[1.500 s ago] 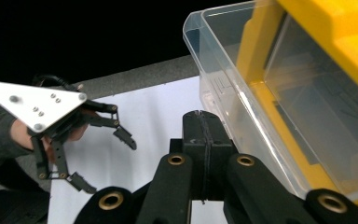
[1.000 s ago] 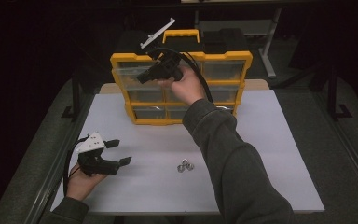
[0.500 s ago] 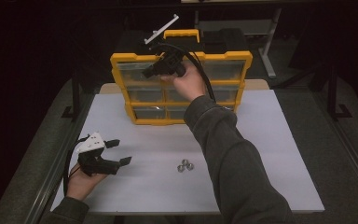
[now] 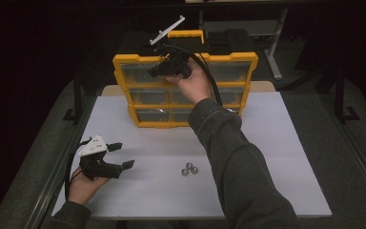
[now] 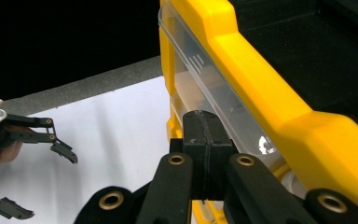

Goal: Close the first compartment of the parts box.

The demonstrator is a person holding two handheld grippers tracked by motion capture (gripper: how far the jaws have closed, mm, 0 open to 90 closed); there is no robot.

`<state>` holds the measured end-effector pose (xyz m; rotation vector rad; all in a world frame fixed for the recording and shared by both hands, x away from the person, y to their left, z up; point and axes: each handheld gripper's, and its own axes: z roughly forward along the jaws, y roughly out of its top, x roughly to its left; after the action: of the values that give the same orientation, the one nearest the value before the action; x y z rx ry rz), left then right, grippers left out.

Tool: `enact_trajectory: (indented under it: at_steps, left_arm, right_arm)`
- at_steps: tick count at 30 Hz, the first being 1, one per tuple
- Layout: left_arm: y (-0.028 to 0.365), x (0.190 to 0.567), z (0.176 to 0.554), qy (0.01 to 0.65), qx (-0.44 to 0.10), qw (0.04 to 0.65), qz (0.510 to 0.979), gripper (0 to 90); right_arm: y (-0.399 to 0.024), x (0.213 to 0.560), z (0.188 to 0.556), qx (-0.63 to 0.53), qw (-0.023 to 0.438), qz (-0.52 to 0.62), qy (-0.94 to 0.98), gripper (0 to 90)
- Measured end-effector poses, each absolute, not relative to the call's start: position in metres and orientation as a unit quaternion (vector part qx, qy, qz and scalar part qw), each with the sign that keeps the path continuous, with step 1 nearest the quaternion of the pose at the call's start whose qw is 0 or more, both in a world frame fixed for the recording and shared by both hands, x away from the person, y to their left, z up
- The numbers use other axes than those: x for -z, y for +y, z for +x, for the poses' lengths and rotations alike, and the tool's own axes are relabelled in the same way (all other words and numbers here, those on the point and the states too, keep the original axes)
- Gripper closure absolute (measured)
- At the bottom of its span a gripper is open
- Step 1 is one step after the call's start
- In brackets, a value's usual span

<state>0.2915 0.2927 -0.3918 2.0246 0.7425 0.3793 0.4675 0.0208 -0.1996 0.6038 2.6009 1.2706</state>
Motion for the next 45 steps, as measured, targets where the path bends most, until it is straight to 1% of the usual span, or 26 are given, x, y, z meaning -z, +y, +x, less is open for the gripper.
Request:
enact_trajectory:
  at_steps: [2, 4, 5, 11, 12, 17, 21, 24, 26, 28, 29, 36, 41, 45]
  left_arm:
    - [0.293, 0.392, 0.292, 0.302, -0.153, 0.455, 0.824, 17.9]
    - [0.291, 0.392, 0.291, 0.301, -0.155, 0.462, 0.819, 17.9]
    - [0.292, 0.392, 0.292, 0.298, -0.156, 0.463, 0.820, 17.9]
    - [0.290, 0.392, 0.292, 0.300, -0.153, 0.468, 0.817, 18.1]
    - [0.290, 0.392, 0.292, 0.298, -0.154, 0.466, 0.819, 18.1]
    - [0.288, 0.392, 0.292, 0.301, -0.153, 0.465, 0.819, 18.3]
    - [0.287, 0.393, 0.290, 0.303, -0.150, 0.463, 0.819, 18.5]
    - [0.288, 0.392, 0.290, 0.300, -0.150, 0.465, 0.819, 18.8]
    - [0.288, 0.392, 0.291, 0.298, -0.150, 0.463, 0.821, 18.8]
    - [0.288, 0.392, 0.291, 0.296, -0.151, 0.462, 0.822, 18.8]
    - [0.288, 0.391, 0.290, 0.295, -0.152, 0.463, 0.822, 18.8]
    - [0.290, 0.390, 0.290, 0.299, -0.153, 0.466, 0.819, 18.6]
    - [0.290, 0.390, 0.290, 0.302, -0.149, 0.466, 0.818, 18.6]
    - [0.289, 0.390, 0.289, 0.303, -0.148, 0.467, 0.817, 18.6]
  right_arm:
    - [0.019, 0.200, 0.467, -0.431, 0.093, 0.201, 0.875, 88.6]
    - [0.014, 0.202, 0.467, -0.450, 0.068, 0.193, 0.869, 86.1]
    - [0.010, 0.204, 0.465, -0.464, 0.049, 0.192, 0.863, 85.8]
    - [-0.007, 0.212, 0.456, -0.467, 0.058, 0.174, 0.865, 84.1]
    - [-0.012, 0.213, 0.452, -0.466, 0.049, 0.183, 0.864, 82.3]
    - [-0.029, 0.219, 0.448, -0.474, 0.037, 0.184, 0.861, 75.7]
    - [-0.043, 0.223, 0.443, -0.484, 0.027, 0.176, 0.857, 72.0]
    - [-0.051, 0.227, 0.438, -0.481, 0.031, 0.175, 0.858, 70.1]
    - [-0.055, 0.229, 0.433, -0.485, 0.022, 0.183, 0.855, 68.2]
    - [-0.060, 0.232, 0.430, -0.487, 0.025, 0.186, 0.853, 66.8]
    - [-0.063, 0.233, 0.428, -0.487, 0.027, 0.189, 0.853, 64.0]
    - [-0.080, 0.242, 0.418, -0.482, 0.031, 0.201, 0.852, 55.0]
    - [-0.092, 0.250, 0.410, -0.494, 0.025, 0.209, 0.844, 52.8]
    - [-0.100, 0.256, 0.405, -0.495, 0.030, 0.212, 0.842, 51.4]
